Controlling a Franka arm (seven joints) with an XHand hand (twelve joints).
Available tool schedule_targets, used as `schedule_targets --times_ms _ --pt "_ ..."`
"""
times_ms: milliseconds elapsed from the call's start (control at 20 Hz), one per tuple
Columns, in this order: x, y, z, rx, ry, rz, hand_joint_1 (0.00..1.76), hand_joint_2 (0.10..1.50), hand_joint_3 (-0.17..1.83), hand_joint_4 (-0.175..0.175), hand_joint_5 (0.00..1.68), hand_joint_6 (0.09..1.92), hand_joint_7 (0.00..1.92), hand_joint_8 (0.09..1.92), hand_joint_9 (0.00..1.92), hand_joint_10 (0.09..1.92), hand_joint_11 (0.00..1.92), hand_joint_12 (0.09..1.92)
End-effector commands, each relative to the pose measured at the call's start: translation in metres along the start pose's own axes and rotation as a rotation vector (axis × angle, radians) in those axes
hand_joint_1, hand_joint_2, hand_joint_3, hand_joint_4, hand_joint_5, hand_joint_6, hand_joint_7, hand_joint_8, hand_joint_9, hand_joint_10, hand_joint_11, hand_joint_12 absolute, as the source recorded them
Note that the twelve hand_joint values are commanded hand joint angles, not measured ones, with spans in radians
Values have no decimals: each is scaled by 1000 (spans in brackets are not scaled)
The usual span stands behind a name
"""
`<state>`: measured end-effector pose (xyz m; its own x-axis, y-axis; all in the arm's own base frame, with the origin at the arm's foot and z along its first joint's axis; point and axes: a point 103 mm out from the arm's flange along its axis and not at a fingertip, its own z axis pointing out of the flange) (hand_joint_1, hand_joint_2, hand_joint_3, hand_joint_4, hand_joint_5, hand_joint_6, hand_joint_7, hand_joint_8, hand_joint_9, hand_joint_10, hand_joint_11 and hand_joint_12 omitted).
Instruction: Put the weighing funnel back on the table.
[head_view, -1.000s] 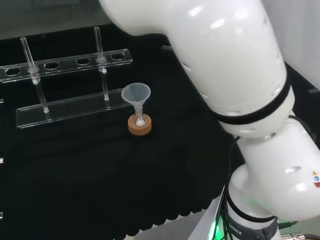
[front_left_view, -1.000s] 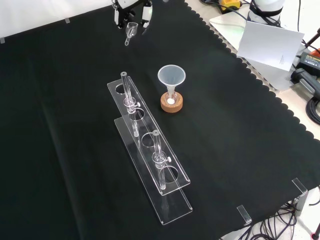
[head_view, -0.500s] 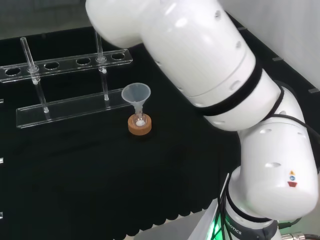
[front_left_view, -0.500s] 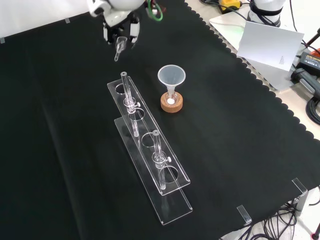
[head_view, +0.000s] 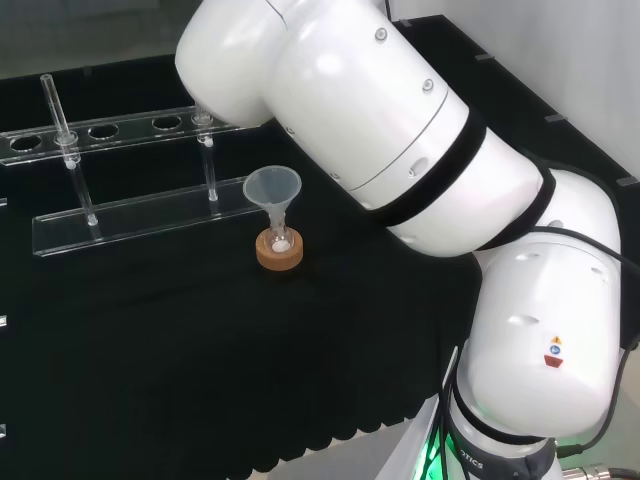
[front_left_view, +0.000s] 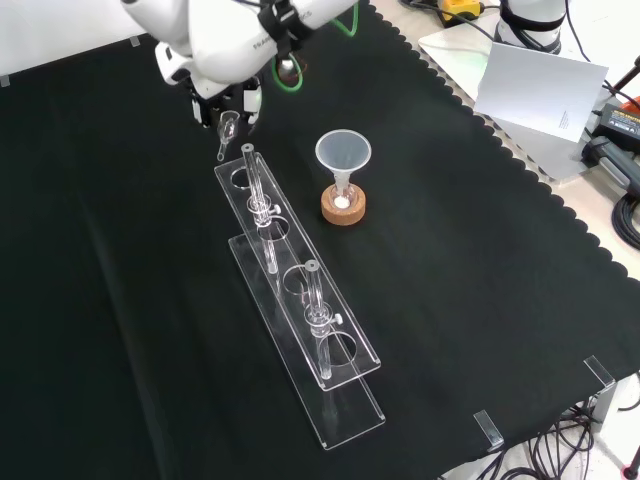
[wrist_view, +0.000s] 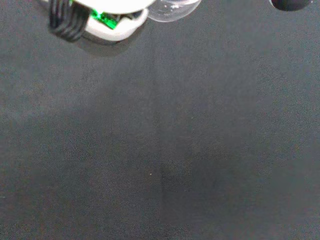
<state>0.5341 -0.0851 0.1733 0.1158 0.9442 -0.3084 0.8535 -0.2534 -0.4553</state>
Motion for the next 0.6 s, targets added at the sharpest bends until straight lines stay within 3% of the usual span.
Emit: schedule_targets --times_ms 50,600 --pt "3 12 17 10 10 15 1122 769 407 175 1332 472 1472 182 1623 87 1394 623" --pt "9 23 49 -5 33 13 1122 769 407 175 1331 473 1468 181 1621 87 1393 624"
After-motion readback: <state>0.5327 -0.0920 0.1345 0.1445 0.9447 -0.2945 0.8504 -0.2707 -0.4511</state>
